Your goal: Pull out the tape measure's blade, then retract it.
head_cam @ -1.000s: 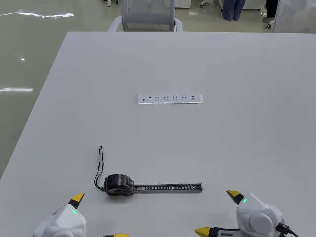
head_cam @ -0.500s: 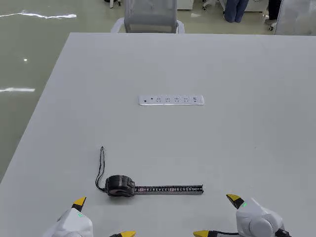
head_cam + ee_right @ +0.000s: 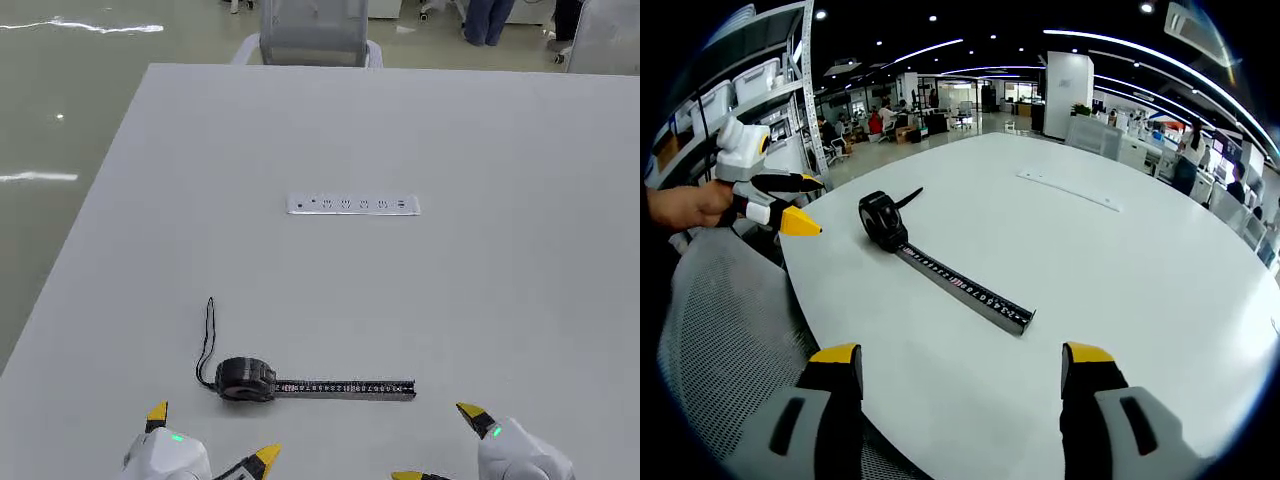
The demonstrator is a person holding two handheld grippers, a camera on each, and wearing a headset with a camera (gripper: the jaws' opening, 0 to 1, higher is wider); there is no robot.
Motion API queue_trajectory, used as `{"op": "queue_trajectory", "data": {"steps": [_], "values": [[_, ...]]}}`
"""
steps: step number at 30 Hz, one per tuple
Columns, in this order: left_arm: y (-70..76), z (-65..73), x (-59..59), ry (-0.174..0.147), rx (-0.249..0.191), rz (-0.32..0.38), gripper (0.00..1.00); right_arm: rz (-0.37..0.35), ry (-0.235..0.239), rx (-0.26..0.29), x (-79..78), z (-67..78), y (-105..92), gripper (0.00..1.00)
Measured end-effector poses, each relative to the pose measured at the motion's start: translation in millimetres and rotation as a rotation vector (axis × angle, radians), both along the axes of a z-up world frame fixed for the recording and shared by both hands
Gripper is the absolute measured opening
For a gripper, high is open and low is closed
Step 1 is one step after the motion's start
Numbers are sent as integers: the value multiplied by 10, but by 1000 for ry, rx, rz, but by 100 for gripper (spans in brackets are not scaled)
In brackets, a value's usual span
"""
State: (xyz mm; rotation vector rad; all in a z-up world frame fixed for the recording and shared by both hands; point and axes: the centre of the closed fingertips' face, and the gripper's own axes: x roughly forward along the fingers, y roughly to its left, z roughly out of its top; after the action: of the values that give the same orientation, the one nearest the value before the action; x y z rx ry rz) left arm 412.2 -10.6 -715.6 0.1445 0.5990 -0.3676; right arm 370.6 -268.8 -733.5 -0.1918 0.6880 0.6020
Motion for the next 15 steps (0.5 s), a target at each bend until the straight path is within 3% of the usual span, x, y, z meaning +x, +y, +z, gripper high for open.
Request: {"op": "queue_trajectory", "data": {"steps": [7,9,15], "values": [[-104,-48,103,-15,-40,37,97,28,-29,11,65,-25,-1,74],[-99,-113,142,-8,-32,52,96,38,-31,13,96,-49,-3,73],[-93,-167,259,-32,-10,103,99,93,-55,13,208,-95,-4,65]]}}
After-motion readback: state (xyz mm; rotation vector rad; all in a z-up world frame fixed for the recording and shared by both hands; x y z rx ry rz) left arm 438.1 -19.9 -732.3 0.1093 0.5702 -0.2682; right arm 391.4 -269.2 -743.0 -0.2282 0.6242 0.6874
